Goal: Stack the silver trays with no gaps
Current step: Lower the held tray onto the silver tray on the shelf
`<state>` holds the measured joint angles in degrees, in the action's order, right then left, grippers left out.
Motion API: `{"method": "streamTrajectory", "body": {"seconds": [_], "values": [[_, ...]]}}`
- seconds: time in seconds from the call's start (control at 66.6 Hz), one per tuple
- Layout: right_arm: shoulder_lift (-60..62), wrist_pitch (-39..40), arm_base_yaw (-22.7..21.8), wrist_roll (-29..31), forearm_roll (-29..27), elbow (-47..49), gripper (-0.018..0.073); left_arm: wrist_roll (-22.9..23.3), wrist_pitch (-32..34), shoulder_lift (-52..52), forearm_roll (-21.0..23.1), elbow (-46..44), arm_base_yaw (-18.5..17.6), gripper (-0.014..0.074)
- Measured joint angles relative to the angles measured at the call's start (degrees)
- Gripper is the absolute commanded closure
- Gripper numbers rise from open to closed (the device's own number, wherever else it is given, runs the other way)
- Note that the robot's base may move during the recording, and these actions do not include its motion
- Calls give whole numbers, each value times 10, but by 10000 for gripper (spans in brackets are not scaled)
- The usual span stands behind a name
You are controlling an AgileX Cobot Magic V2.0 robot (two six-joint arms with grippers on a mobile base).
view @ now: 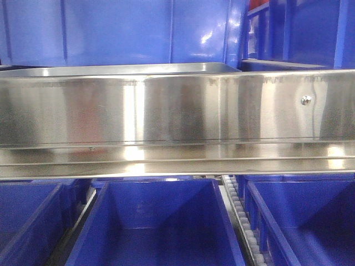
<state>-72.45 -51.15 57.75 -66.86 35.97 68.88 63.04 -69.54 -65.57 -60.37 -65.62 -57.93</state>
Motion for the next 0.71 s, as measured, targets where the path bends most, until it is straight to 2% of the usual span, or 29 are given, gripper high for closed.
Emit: {"method": "streamTrajectory", "body": {"seconds": [0.27, 0.39, 0.51, 0.645, 0.705], "values": [[0, -9, 0, 0, 0, 4, 574, 0, 7, 0, 5, -2, 3, 610], [-13, -30, -8, 8, -1, 28, 574, -9, 29, 0, 52, -17, 31, 610], [-37, -39, -35, 32, -6, 64, 574, -37, 76, -1, 116, -24, 79, 610], [-76, -38, -76, 85, -51, 107, 574, -83, 119, -9, 201, -26, 144, 610], [-94, -38, -95, 113, -77, 125, 574, -102, 133, -18, 226, -26, 165, 610]]}}
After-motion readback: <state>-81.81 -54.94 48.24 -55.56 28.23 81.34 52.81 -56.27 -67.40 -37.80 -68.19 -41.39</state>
